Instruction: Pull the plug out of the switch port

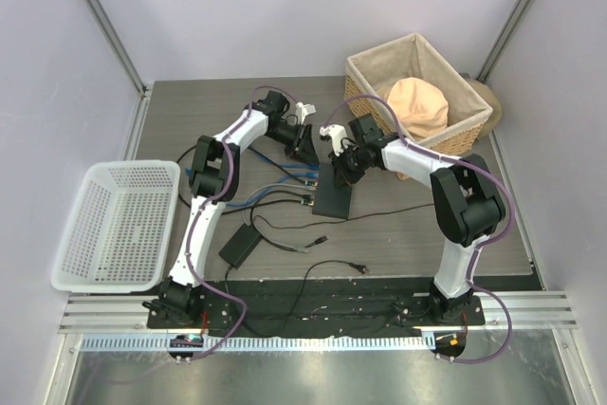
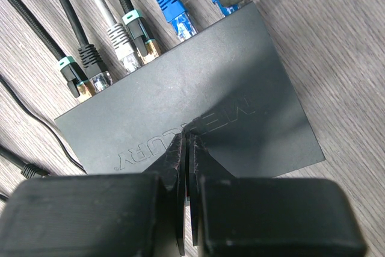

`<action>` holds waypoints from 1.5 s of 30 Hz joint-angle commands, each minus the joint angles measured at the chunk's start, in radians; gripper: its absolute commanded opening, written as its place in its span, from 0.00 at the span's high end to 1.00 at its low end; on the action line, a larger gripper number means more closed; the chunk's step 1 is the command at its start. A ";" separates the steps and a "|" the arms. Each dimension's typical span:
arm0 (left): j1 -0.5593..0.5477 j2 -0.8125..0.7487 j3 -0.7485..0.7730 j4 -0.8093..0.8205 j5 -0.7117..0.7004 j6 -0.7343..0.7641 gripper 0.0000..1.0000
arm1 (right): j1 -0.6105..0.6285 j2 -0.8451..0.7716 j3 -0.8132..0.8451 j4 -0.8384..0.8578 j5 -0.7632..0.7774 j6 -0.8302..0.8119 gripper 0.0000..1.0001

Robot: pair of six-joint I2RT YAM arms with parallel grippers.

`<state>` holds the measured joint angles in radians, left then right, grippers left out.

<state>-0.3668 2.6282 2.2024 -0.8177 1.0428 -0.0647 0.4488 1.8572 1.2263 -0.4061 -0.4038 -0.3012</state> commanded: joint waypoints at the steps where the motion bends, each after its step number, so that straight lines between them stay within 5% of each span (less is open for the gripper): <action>1: -0.053 0.029 -0.055 -0.032 -0.153 -0.046 0.76 | 0.010 0.020 -0.040 -0.030 0.054 -0.018 0.99; 7: -0.060 0.030 -0.056 -0.037 -0.162 -0.035 0.82 | 0.011 0.022 -0.042 -0.028 0.060 -0.019 0.99; 15: -0.060 0.032 -0.058 -0.069 -0.017 0.015 0.78 | 0.013 0.033 -0.030 -0.028 0.065 -0.026 0.99; 19: -0.063 0.032 -0.053 -0.139 -0.021 0.097 0.58 | 0.014 0.033 -0.027 -0.028 0.069 -0.026 0.99; 21: -0.066 0.033 -0.056 -0.158 -0.044 0.137 0.58 | 0.014 0.036 -0.028 -0.028 0.068 -0.027 0.99; 32: -0.072 0.027 -0.107 -0.182 -0.085 0.186 0.72 | 0.016 0.034 -0.031 -0.023 0.071 -0.030 0.99; 39: -0.084 0.021 -0.102 -0.129 -0.132 0.073 0.74 | 0.021 0.034 -0.036 -0.022 0.069 -0.026 0.98; 45: -0.084 0.009 -0.072 -0.135 -0.144 0.031 1.00 | 0.025 0.037 -0.036 -0.022 0.072 -0.029 0.99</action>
<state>-0.3870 2.6015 2.1540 -0.8551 1.0435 -0.0196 0.4648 1.8568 1.2209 -0.3901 -0.3973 -0.3088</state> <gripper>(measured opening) 0.089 0.033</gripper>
